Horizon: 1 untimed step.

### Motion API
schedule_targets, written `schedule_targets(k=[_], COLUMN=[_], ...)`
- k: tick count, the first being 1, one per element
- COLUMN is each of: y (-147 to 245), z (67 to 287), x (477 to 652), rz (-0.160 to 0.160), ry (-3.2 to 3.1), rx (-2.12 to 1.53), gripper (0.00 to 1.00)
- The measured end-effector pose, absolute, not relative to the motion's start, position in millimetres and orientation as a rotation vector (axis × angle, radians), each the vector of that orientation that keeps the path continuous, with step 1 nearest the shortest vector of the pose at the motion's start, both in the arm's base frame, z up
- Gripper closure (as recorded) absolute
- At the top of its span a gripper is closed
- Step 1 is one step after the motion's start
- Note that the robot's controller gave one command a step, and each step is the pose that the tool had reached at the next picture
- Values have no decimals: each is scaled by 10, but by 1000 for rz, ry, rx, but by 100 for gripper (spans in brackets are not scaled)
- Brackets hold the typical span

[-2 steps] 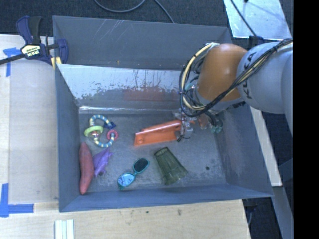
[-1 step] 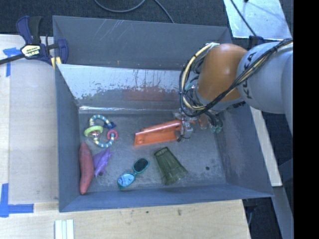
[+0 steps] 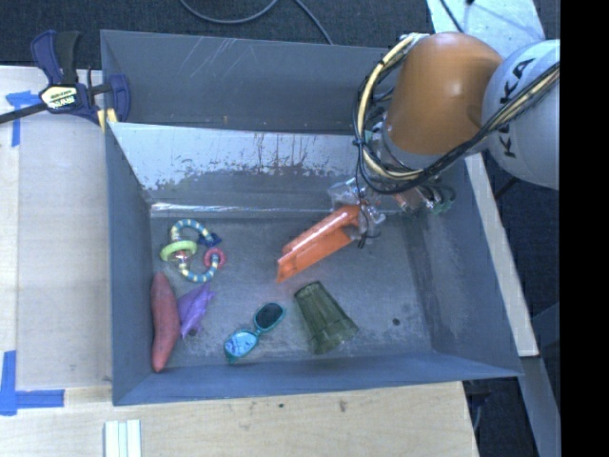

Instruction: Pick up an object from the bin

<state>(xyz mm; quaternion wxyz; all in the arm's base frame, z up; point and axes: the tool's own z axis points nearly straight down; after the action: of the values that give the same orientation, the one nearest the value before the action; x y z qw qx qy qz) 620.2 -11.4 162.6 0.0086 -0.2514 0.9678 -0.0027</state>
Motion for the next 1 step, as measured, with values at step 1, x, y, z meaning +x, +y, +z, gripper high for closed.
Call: schedule_targets(k=[1], y=[-114], z=[1622], x=[6200], rz=[-8], ry=[3025], rx=[-785], gripper=[100])
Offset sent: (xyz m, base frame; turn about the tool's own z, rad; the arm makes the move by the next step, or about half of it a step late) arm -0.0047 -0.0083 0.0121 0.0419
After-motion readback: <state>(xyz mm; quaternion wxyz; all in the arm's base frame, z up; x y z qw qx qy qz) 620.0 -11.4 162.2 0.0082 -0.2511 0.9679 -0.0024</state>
